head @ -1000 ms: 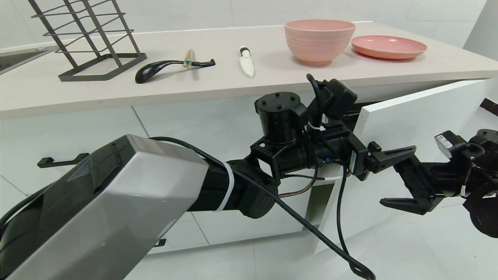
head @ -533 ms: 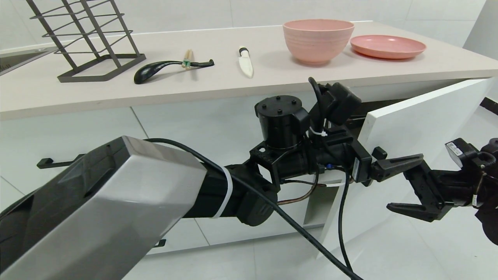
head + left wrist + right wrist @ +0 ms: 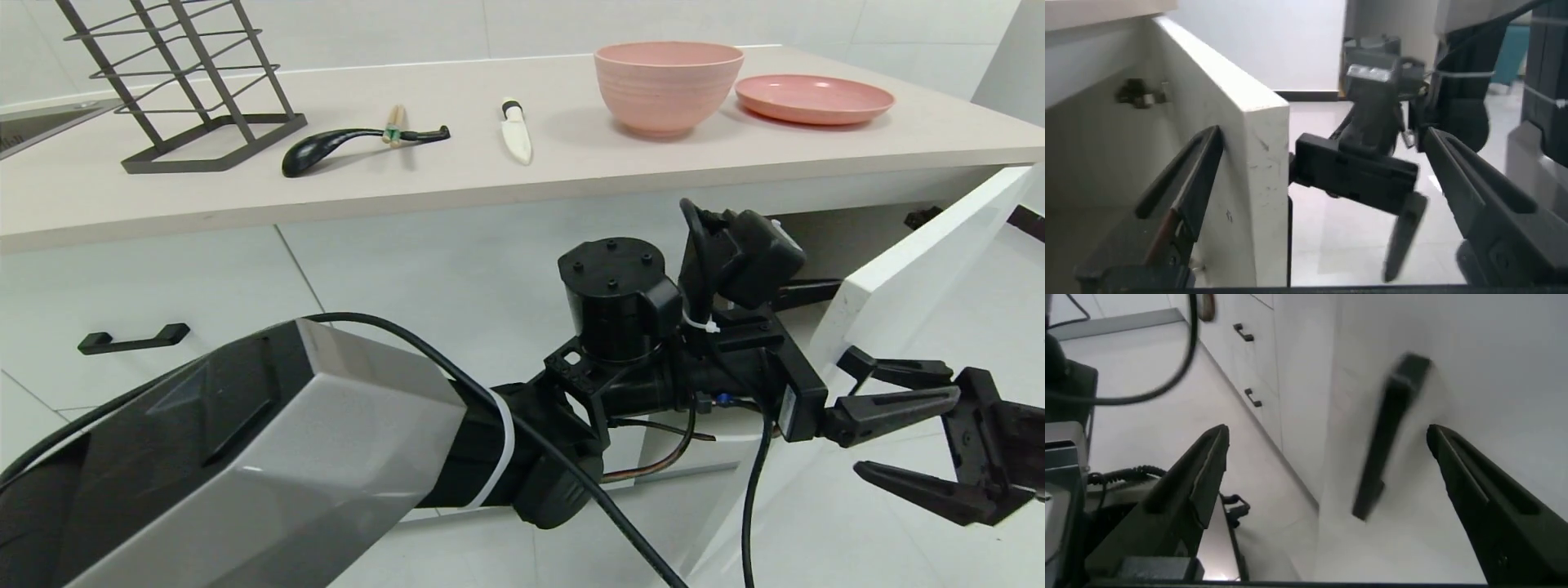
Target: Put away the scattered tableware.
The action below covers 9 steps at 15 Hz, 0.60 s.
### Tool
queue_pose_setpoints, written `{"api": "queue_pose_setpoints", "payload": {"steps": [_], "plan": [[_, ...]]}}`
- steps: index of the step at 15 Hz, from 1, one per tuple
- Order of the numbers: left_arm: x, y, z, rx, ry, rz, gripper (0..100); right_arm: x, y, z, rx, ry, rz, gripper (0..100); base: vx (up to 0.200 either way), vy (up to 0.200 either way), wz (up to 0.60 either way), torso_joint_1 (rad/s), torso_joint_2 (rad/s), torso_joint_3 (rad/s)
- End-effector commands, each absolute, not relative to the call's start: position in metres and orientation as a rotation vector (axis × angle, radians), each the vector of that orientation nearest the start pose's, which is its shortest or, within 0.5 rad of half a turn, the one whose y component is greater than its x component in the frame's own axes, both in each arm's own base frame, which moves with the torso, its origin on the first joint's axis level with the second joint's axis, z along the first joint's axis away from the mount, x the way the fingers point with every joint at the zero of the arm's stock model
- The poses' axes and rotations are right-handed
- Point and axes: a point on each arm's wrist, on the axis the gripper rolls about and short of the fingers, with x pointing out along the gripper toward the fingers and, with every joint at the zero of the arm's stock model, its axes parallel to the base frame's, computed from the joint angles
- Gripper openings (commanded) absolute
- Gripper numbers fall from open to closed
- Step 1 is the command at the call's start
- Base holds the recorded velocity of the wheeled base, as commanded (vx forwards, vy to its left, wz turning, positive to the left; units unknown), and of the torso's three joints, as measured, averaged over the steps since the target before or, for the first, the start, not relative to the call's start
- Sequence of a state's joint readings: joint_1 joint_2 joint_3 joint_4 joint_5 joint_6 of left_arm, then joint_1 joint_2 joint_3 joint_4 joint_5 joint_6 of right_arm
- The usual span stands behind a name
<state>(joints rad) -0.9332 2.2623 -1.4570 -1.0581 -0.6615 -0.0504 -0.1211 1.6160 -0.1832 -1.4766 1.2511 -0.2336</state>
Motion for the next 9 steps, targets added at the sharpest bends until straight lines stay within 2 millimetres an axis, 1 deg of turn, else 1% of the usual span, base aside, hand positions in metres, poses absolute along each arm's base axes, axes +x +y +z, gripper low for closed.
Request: {"api": "queue_pose_setpoints", "payload": {"steps": [1, 3, 5, 7, 9], "plan": [[0.265, -0.379, 0.181, -0.085, -0.242, -1.570, 100, 0.147, 0.003, 0.151, -0.280, -0.221, 1.094, 100, 0.000, 0.000, 0.00, 0.000, 0.00, 0.000], [0.266, -0.379, 0.181, -0.102, -0.232, -1.540, 100, 0.130, 0.005, 0.157, -0.316, -0.264, 1.020, 100, 0.000, 0.000, 0.00, 0.000, 0.00, 0.000], [0.266, -0.379, 0.181, -0.103, -0.230, -1.533, 100, 0.120, 0.006, 0.162, -0.341, -0.297, 0.981, 100, 0.000, 0.000, 0.00, 0.000, 0.00, 0.000], [0.266, -0.379, 0.180, -0.103, -0.229, -1.533, 100, 0.117, 0.001, 0.164, -0.353, -0.298, 0.909, 100, 0.000, 0.000, 0.00, 0.000, 0.00, 0.000], [0.267, -0.380, 0.179, -0.103, -0.225, -1.527, 100, 0.115, -0.001, 0.166, -0.374, -0.312, 0.888, 100, 0.000, 0.000, 0.00, 0.000, 0.00, 0.000]]}}
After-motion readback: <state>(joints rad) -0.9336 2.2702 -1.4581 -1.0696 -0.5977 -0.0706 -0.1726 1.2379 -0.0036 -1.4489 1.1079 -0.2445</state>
